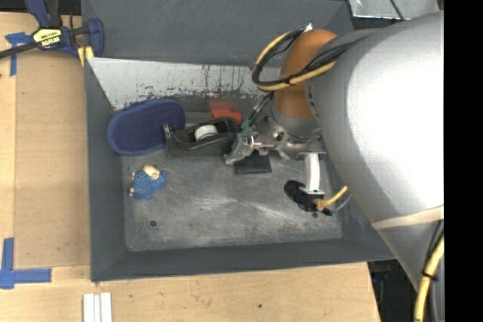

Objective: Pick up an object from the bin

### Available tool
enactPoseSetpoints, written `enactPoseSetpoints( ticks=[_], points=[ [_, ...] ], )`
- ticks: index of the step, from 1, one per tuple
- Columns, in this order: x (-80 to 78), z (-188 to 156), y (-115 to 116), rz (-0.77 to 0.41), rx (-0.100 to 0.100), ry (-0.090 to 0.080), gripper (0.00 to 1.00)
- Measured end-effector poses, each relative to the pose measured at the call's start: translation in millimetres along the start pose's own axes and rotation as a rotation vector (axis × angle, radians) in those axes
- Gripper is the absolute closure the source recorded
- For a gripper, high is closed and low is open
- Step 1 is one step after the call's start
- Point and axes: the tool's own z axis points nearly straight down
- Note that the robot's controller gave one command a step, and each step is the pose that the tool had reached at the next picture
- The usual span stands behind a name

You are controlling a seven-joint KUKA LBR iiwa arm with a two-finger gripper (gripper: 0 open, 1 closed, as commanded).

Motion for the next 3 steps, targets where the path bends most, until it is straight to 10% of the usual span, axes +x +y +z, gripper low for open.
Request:
enactPoseSetpoints(
  ticks=[1,3],
  points=[
    [-10.5,-5.3,9.7,0.022,-0.050,-0.021,1.00],
    [-11.0,-72.4,9.1,0.012,-0.045,-0.014,1.00]
  ],
)
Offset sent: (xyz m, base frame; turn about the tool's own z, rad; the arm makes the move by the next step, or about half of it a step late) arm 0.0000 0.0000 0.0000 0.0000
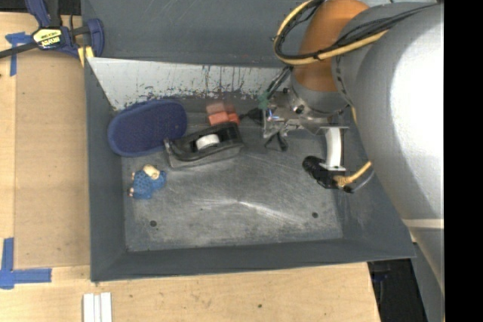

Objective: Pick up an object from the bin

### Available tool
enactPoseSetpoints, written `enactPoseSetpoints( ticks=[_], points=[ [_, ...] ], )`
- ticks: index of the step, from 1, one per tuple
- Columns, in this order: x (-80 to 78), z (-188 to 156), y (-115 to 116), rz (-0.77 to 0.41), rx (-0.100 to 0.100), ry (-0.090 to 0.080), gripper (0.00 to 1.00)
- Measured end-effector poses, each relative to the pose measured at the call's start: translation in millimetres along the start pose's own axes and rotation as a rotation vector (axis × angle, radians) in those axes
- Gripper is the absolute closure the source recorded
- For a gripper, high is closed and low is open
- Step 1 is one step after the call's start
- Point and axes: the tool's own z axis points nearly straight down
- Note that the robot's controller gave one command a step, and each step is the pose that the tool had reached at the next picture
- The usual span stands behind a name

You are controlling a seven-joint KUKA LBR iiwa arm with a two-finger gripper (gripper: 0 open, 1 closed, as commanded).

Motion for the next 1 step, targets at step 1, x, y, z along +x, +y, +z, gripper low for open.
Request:
enactPoseSetpoints(
  ticks=[1],
  points=[
    [-1.0,-22.0,0.8,-0.005,0.001,0.000,1.00]
  ],
)
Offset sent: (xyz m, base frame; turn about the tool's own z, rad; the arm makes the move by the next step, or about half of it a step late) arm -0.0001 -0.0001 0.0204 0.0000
